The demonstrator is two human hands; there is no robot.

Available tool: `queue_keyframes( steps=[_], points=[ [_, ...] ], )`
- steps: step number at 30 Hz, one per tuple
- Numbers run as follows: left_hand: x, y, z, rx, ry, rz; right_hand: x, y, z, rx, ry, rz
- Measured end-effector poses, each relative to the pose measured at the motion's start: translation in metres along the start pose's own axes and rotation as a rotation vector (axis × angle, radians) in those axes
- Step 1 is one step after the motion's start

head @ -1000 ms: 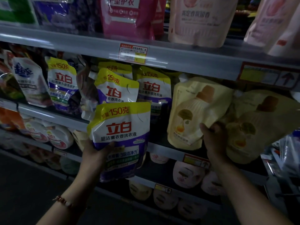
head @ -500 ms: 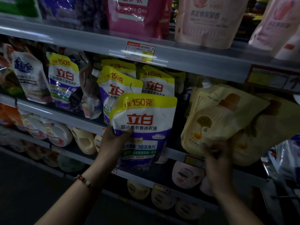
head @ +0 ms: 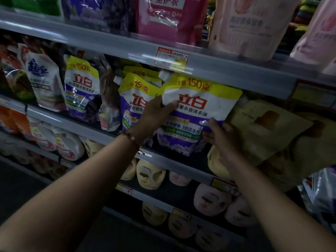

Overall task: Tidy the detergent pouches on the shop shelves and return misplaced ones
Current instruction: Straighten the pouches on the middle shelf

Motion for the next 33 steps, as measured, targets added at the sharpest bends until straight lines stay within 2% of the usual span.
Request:
queue_keyframes(
  steps=[3,5,8,11,18,23,27,29,31,33],
  points=[
    [0.004,-0.008,-0.031,0.084,-0.212,0.015,0.000,-0.010,0.017,-0.084,0.053,-0.024],
    [0.010,-0.003,-0.050,0.127,-0.239,0.024,0.005,-0.014,0.021,-0.067,0.105,-0.039],
    [0.016,-0.007,-0.060,0.019,-0.301,0.075,0.007,-0.018,0.008,0.075,0.204,-0.062],
    [0.015,-0.010,-0.055,-0.059,-0.488,0.115,0.002,-0.022,-0.010,0.191,0.251,-0.040],
    [0.023,-0.021,-0.049,-0.173,-0.802,0.218,0.010,-0.032,-0.025,0.149,0.101,0.050],
    [0.017,-0.016,-0.063,-0.166,-0.732,0.256,0.000,-0.029,-0.020,0.159,0.122,0.045],
    [0.017,0.004,-0.071,-0.104,-0.538,0.300,0.006,-0.020,-0.014,0.220,0.244,0.039],
    [0.012,0.020,-0.072,-0.158,-0.554,0.305,0.011,-0.009,-0.008,0.265,0.330,0.020],
    [0.001,0.042,-0.068,-0.276,-0.666,0.292,0.017,0.009,-0.004,0.328,0.351,-0.039],
    [-0.019,0.063,-0.063,-0.425,-0.755,0.213,0.028,0.029,0.003,0.426,0.501,-0.087]
  ],
)
Point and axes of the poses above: each hand's wrist, its own y-axis away from the middle knuckle, its own x-axis out of the back of the hand, z = x × y, the point moved 1 cm from there along -y, towards the middle knuckle, and after that the axes turned 1 degree about y, right-handed, at the moved point
